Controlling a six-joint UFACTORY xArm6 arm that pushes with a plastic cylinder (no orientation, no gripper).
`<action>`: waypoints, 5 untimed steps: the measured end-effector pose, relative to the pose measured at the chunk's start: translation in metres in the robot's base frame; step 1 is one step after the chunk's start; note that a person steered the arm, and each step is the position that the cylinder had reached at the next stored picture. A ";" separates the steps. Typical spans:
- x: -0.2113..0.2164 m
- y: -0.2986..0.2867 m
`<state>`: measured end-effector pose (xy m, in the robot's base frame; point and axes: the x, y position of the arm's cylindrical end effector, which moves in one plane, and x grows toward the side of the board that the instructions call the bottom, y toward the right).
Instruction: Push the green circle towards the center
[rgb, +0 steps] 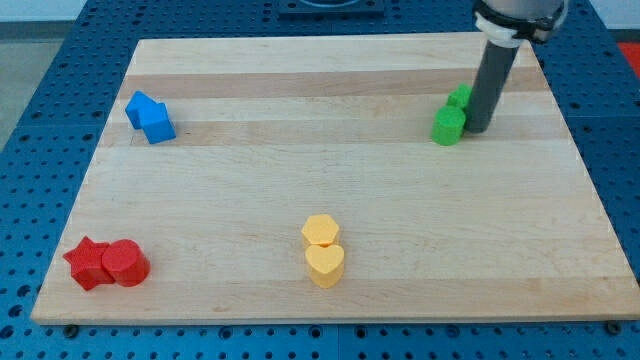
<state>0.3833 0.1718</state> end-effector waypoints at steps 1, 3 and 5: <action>0.000 -0.019; 0.005 -0.029; 0.030 -0.022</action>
<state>0.4133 0.1499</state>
